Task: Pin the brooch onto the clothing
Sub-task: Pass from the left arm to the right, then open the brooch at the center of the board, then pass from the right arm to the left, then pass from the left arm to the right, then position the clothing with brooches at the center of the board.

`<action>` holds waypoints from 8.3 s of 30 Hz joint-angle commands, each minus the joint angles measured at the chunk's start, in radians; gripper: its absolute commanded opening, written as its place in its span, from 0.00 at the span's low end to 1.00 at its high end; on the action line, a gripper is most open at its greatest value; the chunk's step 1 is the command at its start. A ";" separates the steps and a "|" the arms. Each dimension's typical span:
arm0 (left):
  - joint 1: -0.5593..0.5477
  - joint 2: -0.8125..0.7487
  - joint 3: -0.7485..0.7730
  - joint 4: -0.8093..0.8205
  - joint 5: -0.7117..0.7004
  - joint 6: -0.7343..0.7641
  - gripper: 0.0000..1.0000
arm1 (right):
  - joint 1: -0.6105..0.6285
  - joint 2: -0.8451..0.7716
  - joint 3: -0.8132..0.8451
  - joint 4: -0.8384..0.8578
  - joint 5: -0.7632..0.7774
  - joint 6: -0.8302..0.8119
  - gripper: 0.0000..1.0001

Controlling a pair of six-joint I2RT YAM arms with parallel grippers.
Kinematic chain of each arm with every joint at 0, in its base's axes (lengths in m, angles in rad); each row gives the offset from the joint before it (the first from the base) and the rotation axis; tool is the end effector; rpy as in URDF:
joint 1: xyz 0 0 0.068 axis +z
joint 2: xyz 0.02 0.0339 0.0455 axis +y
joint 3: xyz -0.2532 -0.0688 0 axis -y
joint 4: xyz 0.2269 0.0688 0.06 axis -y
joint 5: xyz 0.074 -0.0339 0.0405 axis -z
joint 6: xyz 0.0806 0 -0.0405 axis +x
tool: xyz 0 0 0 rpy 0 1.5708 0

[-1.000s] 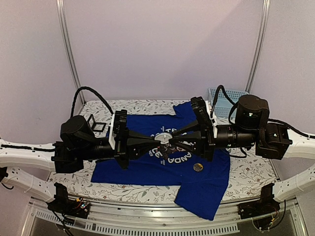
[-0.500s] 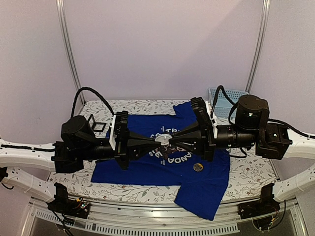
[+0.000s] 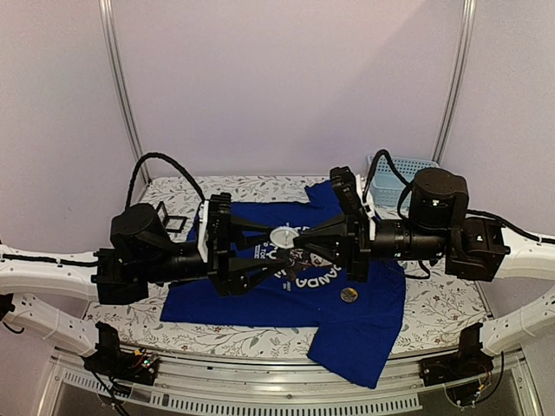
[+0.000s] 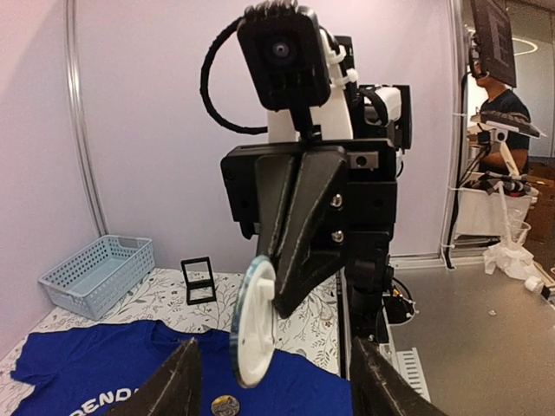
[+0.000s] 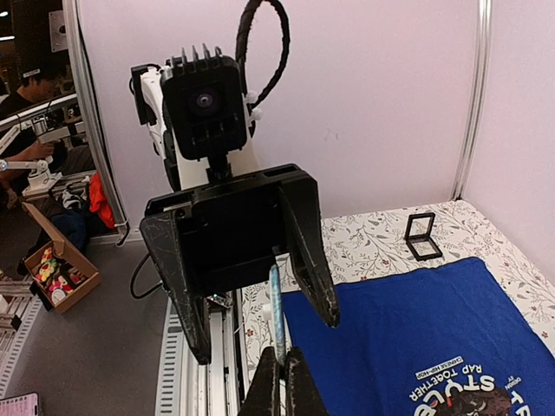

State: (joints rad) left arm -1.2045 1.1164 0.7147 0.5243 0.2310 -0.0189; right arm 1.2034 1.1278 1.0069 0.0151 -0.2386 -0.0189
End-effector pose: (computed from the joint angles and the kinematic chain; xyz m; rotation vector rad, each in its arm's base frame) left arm 0.0875 -0.2797 0.3262 1.0330 1.1701 -1.1519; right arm 0.0883 0.2825 0.3584 -1.1813 1.3508 1.0732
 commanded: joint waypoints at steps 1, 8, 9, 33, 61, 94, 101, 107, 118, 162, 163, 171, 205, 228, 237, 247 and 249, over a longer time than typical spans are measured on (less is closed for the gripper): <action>-0.006 0.019 0.040 -0.019 -0.090 0.017 0.56 | 0.004 0.024 0.006 0.056 0.086 0.070 0.00; -0.006 0.038 0.063 -0.031 -0.180 0.017 0.41 | 0.004 0.041 0.009 0.066 0.094 0.073 0.00; -0.007 0.038 0.062 -0.030 -0.183 0.017 0.40 | 0.004 0.042 0.008 0.066 0.095 0.073 0.00; -0.006 0.030 0.057 -0.017 -0.171 0.017 0.28 | 0.004 0.047 0.002 0.050 0.104 0.060 0.00; -0.006 0.024 0.057 -0.058 -0.265 0.055 0.04 | 0.004 0.023 -0.005 0.053 0.113 0.055 0.00; 0.098 -0.087 -0.006 -0.047 0.066 -0.033 0.47 | 0.004 -0.007 -0.012 -0.010 0.058 -0.051 0.00; 0.135 -0.048 0.035 -0.127 0.154 -0.069 0.40 | 0.003 0.011 0.014 -0.014 0.022 -0.097 0.00; 0.135 -0.025 0.046 -0.109 0.211 -0.065 0.36 | 0.003 0.020 0.017 -0.014 0.027 -0.098 0.00; 0.135 0.002 0.054 -0.079 0.218 -0.065 0.00 | 0.002 0.040 0.020 -0.042 0.006 -0.111 0.00; 0.327 0.074 -0.407 -0.168 -0.415 -0.579 0.46 | -0.367 0.085 -0.441 0.127 0.223 0.362 0.00; 0.330 0.084 -0.430 -0.166 -0.427 -0.596 0.46 | -0.383 0.099 -0.463 0.146 0.225 0.377 0.00; 0.333 0.085 -0.570 -0.212 -0.564 -0.739 0.46 | -0.496 0.225 -0.558 0.312 0.212 0.416 0.00; 0.090 0.422 -0.062 -0.182 -0.606 -0.127 0.49 | -0.628 0.342 -0.324 0.198 0.044 0.314 0.00; 0.102 0.988 0.455 -0.563 -0.167 -0.065 0.65 | -0.625 0.378 -0.350 0.305 -0.042 0.197 0.00; 0.119 0.977 0.339 -0.392 -0.104 -0.033 0.34 | -0.614 0.417 -0.353 0.336 -0.003 0.217 0.00; 0.119 0.855 0.252 -0.270 -0.093 -0.052 0.00 | -0.555 0.351 -0.508 0.476 0.010 0.200 0.00; 0.121 0.842 0.255 -0.290 -0.084 -0.043 0.00 | -0.527 0.321 -0.561 0.541 0.045 0.190 0.00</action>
State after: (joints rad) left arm -1.0760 2.0045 0.9943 0.2729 0.0994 -0.0624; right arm 0.6434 1.5181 0.5266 0.4206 -0.2447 0.1898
